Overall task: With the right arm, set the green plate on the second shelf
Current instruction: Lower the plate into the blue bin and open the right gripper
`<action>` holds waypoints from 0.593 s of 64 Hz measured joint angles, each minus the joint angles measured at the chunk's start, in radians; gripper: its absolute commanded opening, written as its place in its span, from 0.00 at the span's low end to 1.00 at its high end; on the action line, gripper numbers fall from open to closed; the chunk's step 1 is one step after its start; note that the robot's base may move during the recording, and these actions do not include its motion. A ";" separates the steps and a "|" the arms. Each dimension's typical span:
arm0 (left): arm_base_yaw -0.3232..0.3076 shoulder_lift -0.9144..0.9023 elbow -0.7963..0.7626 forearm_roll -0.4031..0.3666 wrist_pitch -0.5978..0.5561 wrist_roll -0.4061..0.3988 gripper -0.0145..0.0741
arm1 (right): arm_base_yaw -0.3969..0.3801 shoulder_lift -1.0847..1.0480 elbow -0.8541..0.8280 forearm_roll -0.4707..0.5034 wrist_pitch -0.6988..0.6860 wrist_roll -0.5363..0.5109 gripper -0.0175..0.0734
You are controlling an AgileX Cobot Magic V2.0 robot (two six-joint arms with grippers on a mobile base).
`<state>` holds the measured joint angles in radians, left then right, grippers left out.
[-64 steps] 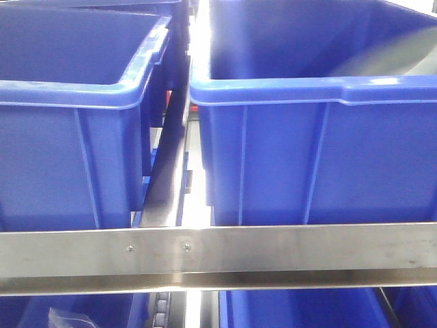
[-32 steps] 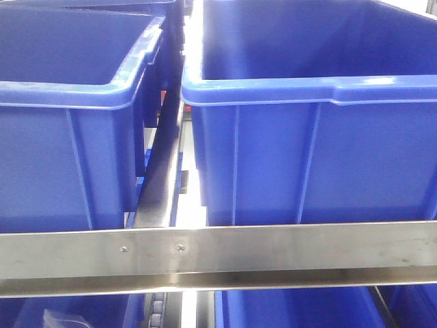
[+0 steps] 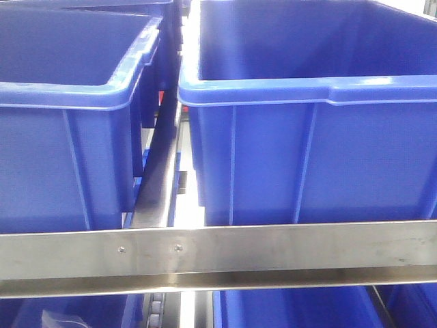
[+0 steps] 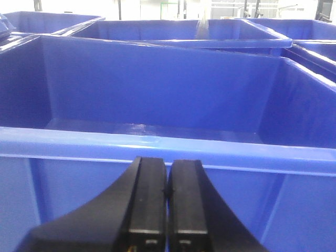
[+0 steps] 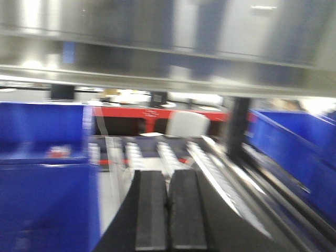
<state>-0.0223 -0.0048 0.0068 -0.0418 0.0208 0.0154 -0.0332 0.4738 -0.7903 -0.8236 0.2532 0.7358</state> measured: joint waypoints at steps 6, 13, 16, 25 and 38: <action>0.000 0.000 0.000 0.000 0.000 0.000 0.31 | 0.000 -0.046 0.000 0.002 0.065 0.002 0.26; 0.000 0.000 0.000 0.000 0.000 0.000 0.31 | 0.000 -0.064 0.000 0.021 0.107 0.002 0.26; 0.000 0.000 0.000 0.000 0.000 0.000 0.31 | 0.000 -0.064 0.002 0.040 0.121 0.002 0.26; 0.000 0.000 0.000 0.000 0.000 0.000 0.31 | 0.000 -0.068 0.071 0.100 0.130 0.005 0.26; 0.000 0.000 0.000 0.000 0.000 0.000 0.31 | -0.016 -0.162 0.292 0.116 0.001 0.005 0.26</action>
<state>-0.0223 -0.0048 0.0068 -0.0418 0.0208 0.0154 -0.0492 0.3118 -0.4983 -0.7076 0.2545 0.7405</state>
